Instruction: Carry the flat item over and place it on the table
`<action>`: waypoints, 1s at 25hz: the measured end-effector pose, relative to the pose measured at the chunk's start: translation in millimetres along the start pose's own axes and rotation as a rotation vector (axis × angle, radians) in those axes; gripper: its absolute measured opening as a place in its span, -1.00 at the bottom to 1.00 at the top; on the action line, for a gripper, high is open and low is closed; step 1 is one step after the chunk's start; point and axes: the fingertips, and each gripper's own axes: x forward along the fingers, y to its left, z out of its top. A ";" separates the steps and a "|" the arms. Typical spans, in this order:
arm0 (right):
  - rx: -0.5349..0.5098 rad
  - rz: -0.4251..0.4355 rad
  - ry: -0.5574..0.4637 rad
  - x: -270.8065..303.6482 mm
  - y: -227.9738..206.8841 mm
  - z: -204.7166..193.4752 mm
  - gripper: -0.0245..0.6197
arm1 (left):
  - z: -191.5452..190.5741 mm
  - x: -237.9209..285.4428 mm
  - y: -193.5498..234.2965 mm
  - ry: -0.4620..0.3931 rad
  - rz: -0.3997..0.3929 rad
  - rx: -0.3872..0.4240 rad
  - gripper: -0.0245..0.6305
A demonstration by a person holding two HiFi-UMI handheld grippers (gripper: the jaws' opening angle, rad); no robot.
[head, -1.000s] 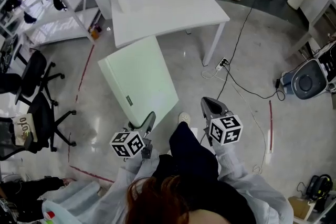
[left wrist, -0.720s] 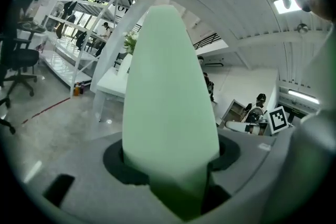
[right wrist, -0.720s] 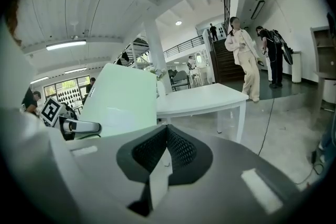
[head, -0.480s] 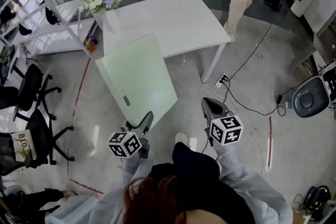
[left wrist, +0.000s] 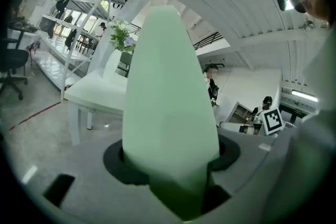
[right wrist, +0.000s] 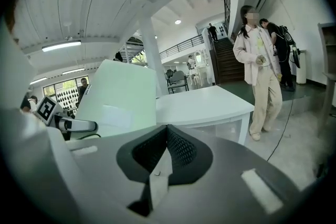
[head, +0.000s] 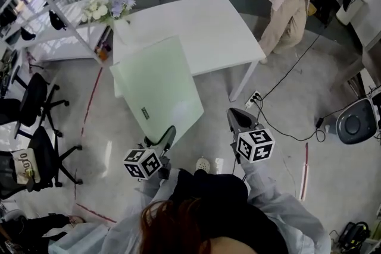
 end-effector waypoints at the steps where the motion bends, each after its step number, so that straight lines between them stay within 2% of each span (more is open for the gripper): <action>1: 0.000 0.002 0.001 2.4 -1.4 1.5 -0.89 | 1.8 1.2 -1.2 -0.004 -0.002 -0.007 -0.10; 11: 0.018 0.003 0.020 26.3 -8.7 -1.8 -0.89 | 21.8 22.8 2.2 -0.031 -0.041 -0.018 -0.10; 18: 0.034 -0.046 0.004 55.8 -36.4 14.8 -0.89 | 47.6 72.4 14.7 -0.026 -0.091 -0.011 -0.10; 25: 0.045 -0.087 -0.012 103.3 -80.2 75.4 -0.89 | 104.4 149.4 20.2 0.003 -0.137 -0.025 -0.10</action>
